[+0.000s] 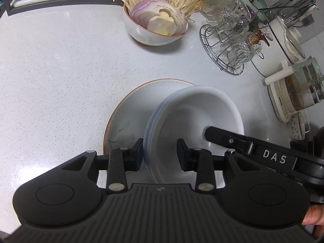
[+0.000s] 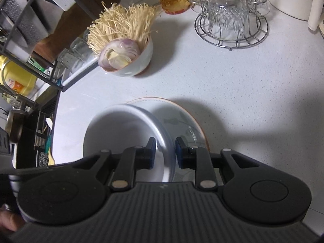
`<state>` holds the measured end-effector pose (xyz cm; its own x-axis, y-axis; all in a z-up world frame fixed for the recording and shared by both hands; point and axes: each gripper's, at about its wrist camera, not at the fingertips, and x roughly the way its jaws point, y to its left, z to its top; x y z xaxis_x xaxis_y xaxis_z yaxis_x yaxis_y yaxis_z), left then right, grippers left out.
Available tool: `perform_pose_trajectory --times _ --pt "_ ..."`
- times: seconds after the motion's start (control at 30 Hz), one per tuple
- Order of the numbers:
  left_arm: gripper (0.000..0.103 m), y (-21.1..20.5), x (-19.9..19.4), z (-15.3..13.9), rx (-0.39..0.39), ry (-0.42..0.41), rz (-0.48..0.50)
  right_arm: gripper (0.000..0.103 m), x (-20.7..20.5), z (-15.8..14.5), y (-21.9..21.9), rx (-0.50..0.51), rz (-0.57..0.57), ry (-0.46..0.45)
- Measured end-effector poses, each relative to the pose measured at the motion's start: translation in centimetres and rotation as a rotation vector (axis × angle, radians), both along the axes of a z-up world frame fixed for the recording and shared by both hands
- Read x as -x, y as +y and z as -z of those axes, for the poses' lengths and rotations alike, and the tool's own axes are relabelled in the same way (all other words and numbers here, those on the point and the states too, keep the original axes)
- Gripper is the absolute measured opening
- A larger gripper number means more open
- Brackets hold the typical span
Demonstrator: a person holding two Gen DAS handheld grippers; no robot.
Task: Organize plates and bowls
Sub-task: 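Lower the nested bowls onto the plate stack and open both grippers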
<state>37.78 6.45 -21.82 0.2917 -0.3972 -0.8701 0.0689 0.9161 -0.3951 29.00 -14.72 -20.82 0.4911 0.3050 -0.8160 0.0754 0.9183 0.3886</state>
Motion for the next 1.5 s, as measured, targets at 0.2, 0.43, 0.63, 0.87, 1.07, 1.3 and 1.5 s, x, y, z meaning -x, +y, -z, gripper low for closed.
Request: perform_pose_trajectory --times 0.2,0.43,0.63,0.87,1.07,1.3,1.5 --pt "0.038 0.2 0.3 0.3 0.014 0.019 0.004 0.024 -0.1 0.3 -0.3 -0.002 0.000 0.014" --pt "0.039 0.2 0.5 -0.4 0.002 0.021 0.015 0.026 0.3 -0.2 -0.7 0.012 0.001 -0.027" --pt "0.044 0.5 1.0 -2.7 -0.031 -0.041 0.037 0.026 0.9 -1.6 -1.4 -0.001 0.030 -0.073" --pt "0.044 1.3 2.1 -7.2 -0.035 -0.128 0.015 0.026 2.3 -5.1 -1.8 -0.014 0.025 -0.161" --pt "0.044 1.6 4.2 -11.9 -0.062 -0.250 -0.001 0.026 3.9 -8.6 -2.4 -0.027 -0.009 -0.257" --pt "0.044 1.3 8.7 -17.2 -0.084 -0.376 -0.058 0.026 7.0 -12.8 -3.8 -0.029 -0.062 -0.379" --pt "0.044 -0.3 13.6 -20.2 -0.089 -0.463 -0.081 0.026 10.5 -15.5 -5.4 -0.046 -0.076 -0.481"
